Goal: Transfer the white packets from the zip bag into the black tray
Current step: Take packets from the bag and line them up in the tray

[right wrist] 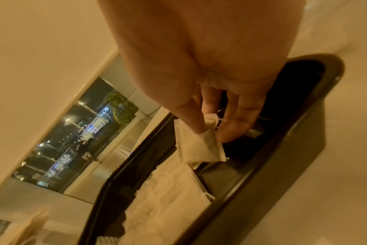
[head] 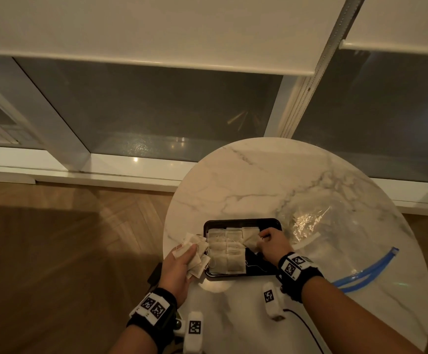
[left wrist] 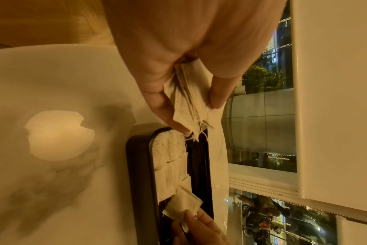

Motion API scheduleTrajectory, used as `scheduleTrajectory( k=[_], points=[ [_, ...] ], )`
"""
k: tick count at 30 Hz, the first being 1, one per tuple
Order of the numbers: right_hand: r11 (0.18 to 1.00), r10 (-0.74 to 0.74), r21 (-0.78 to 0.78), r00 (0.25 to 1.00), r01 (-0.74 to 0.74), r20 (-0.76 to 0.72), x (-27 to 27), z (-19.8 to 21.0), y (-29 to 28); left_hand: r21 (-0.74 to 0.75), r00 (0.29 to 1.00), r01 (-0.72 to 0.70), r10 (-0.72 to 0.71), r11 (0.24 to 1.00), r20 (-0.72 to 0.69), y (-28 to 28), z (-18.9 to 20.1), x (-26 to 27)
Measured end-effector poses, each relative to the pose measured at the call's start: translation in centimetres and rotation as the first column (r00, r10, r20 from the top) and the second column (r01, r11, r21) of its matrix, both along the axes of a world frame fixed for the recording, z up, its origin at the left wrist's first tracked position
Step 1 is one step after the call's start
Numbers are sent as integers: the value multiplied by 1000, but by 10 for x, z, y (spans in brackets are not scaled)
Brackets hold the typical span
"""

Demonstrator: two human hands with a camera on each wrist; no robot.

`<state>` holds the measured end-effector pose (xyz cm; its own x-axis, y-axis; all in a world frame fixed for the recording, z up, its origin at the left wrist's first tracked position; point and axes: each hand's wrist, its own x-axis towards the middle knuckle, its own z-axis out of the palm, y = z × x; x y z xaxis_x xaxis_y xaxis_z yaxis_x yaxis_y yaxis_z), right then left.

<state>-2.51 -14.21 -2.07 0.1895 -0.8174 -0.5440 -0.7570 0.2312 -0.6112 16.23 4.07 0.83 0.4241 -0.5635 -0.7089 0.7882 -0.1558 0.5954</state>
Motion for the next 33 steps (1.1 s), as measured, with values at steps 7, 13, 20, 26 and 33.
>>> scheduleTrajectory(
  k=[7,13,20,26,33],
  points=[
    [999,-25,-34,998,23,-51,2,-22,0,21,1000,10,-10,1000,6,-1,-7,-4],
    [996,-39,-85,992,29,-118,5,-20,2,20,999,30,-30,999,16,-4,-10,-7],
    [995,-6,-95,987,-10,-164,9,-21,2,55,998,46,-48,997,46,-4,-17,-8],
    [997,3,-76,982,-17,-187,11,-30,0,59,996,54,-58,997,65,-5,-19,-7],
    [997,12,-76,982,-27,-188,12,-32,-1,55,996,54,-57,997,65,-5,-19,-7]
  ],
)
